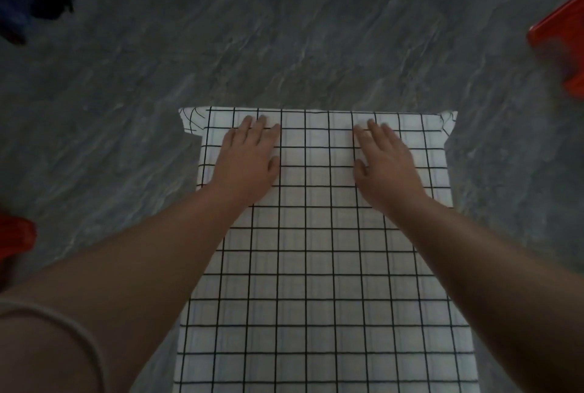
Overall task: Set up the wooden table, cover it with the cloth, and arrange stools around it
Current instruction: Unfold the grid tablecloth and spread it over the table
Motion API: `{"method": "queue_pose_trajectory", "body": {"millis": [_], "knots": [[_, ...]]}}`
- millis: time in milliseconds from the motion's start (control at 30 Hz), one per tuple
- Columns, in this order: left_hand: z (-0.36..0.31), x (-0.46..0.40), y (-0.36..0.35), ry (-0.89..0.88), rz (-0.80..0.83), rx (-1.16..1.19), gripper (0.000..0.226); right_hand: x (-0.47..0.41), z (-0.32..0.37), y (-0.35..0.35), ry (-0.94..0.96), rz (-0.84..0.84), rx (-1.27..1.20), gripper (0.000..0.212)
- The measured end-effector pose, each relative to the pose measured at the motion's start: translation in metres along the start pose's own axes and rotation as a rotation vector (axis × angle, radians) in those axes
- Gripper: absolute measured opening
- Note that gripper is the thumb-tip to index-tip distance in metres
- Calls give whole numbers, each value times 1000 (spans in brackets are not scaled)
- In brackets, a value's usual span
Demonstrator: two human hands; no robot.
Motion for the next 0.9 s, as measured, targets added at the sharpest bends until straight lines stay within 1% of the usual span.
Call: {"method": "queue_pose_trajectory", "body": {"millis": [100, 167, 267, 367, 467, 633, 767, 900], "knots": [[-1, -16, -11, -16, 125, -17, 62, -17, 10, -19, -8, 100, 33, 64], [7, -26, -16, -25, 161, -55, 63, -26, 5, -28, -39, 137, 50, 64], [23, -34, -18, -40, 186, -63, 61, -35, -11, -27, -127, 100, 73, 62], [35, -34, -19, -27, 156, -44, 60, -32, -31, -16, -243, 29, 62, 59], [51, -35, -17, 64, 103, -44, 57, -29, -45, -9, -255, 13, 82, 58], [65, -26, -16, 137, 140, -16, 60, -31, -62, 2, -308, -27, 35, 62], [71, -15, -8, 179, 134, 5, 61, -17, -51, 7, -292, -37, 71, 64], [65, 13, 8, 168, 130, -29, 61, 11, -22, 13, -253, -24, 64, 64]]}}
Point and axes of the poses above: each hand's wrist, its own x-axis away from the middle knuckle, its own y-axis out of the back of the hand, z = x × y, the point moved 7 cm from there along -x, towards the middle knuckle, and after that the axes turned 14 degrees about -x, right-handed, at the moved point
